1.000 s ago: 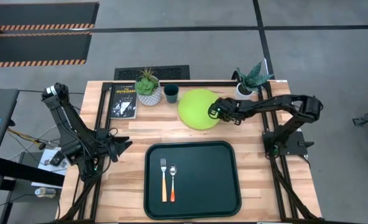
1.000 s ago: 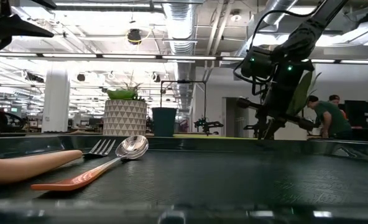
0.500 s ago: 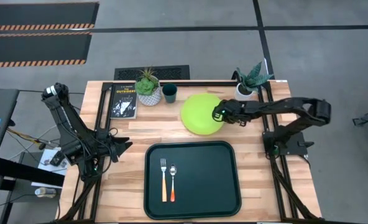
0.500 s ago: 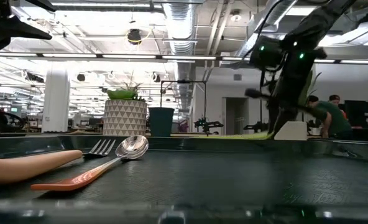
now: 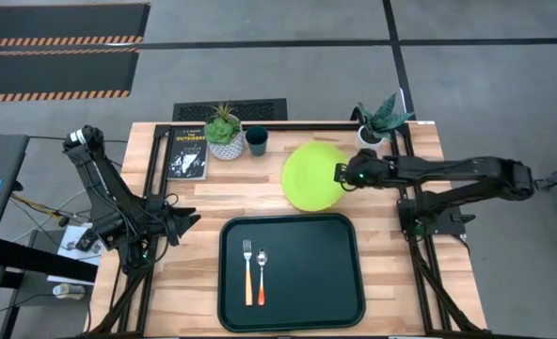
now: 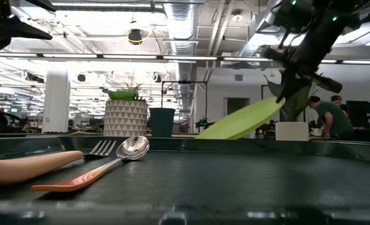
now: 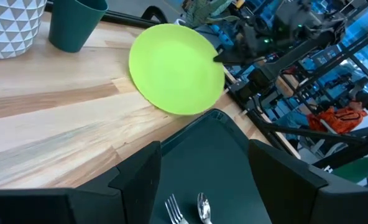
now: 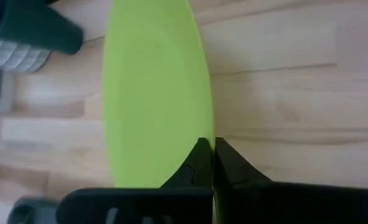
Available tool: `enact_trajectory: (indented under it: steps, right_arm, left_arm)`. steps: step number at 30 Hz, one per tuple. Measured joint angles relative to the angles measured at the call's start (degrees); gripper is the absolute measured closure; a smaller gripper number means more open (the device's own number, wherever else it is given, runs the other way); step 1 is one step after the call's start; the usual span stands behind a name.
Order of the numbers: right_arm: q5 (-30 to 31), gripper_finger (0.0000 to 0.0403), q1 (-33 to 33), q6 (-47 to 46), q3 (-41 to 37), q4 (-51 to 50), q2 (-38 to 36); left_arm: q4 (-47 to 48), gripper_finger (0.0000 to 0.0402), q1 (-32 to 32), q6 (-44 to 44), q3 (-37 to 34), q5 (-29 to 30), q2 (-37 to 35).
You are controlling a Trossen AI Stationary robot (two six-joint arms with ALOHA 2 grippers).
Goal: Pick and place plate/cup/fork/spoon on tray
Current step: Put the green plate to the right of the orange spoon on the black serving tray
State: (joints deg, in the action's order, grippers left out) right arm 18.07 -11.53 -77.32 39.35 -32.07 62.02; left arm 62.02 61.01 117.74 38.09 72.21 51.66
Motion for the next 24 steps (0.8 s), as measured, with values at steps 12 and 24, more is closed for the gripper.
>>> enact_trajectory:
  steps: [12,24]
  right_arm:
    - [3.5,0.0401,8.3,-1.5,0.1,0.0,-6.3]
    - [6.5,0.0401,31.2,-9.6,0.1,0.8,-7.6]
  left_arm:
    - [0.0,0.0173,0.0,0.0,0.0,0.0,0.0]
    - [0.0,0.0173,0.0,0.0,0.0,-0.1,0.0]
